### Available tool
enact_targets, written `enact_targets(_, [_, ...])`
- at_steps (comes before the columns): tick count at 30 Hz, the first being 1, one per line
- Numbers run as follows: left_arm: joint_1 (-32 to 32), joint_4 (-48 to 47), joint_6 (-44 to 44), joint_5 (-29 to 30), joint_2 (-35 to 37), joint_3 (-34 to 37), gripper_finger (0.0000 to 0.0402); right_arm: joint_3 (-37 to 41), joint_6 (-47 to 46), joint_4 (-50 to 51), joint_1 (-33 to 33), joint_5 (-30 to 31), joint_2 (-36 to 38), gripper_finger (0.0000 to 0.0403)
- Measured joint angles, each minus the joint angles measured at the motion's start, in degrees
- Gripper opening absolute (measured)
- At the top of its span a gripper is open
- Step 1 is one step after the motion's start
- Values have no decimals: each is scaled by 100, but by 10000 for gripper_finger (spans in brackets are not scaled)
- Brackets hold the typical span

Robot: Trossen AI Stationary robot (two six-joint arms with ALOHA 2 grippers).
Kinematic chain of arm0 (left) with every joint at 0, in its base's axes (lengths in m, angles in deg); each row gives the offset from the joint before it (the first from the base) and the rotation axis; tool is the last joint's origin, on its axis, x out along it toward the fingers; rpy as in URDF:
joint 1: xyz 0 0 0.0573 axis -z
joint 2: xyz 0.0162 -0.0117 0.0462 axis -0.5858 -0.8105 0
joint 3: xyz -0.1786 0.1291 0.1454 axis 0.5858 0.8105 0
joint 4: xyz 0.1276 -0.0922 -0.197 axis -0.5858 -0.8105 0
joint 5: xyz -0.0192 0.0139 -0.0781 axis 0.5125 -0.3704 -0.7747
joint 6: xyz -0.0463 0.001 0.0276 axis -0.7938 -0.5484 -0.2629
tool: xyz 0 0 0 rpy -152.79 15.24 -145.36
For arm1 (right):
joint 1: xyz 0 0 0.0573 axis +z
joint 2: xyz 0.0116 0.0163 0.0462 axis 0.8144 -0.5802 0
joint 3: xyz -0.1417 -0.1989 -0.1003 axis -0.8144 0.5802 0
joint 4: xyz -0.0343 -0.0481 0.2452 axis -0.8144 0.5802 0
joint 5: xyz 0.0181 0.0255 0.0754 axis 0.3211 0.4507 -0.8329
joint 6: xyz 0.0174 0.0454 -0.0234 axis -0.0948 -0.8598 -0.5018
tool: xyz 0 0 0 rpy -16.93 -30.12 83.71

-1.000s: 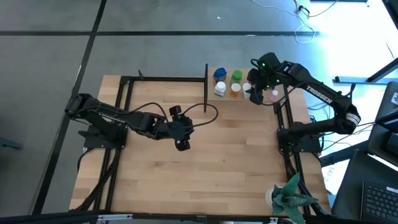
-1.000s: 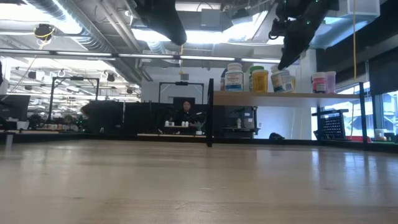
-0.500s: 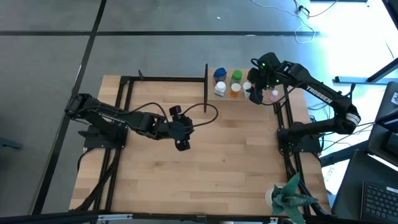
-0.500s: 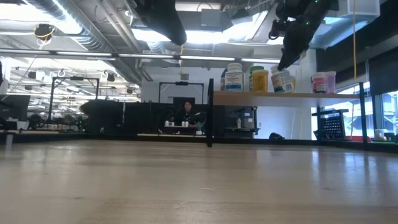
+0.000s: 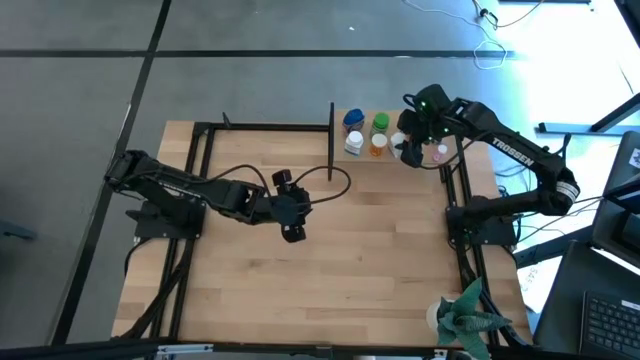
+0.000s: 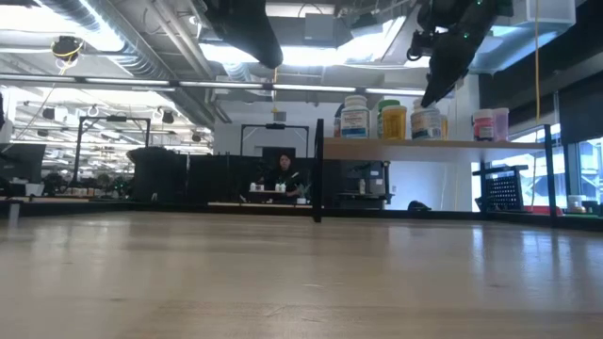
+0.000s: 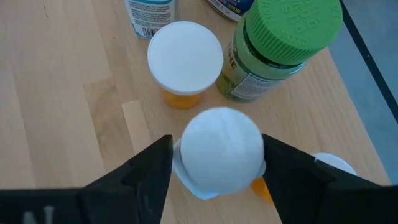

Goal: Pick and place medicine bottles onto shelf by color
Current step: Put the white medicine bottle on the shelf, then return to Home Position

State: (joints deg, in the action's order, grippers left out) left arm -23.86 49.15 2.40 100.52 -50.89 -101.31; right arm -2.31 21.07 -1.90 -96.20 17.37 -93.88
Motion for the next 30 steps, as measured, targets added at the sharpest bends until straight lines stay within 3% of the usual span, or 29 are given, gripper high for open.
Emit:
enact_targets(13, [1, 2, -10, 2, 0, 0, 192, -487, 26, 74, 0, 62, -1, 241])
enact_targets(21, [1, 0, 8, 2, 0, 0, 192, -1316, -141, 871, 203, 57, 38, 239])
enact_targets(25, [1, -7, 8, 19, 104, -8, 192, -1489, -307, 1029, 586, 45, 275, 210])
enact_targets(30, [74, -200, 3, 75, 366, -8, 169, -1491, -833, 1404, 1124, 42, 799, 138])
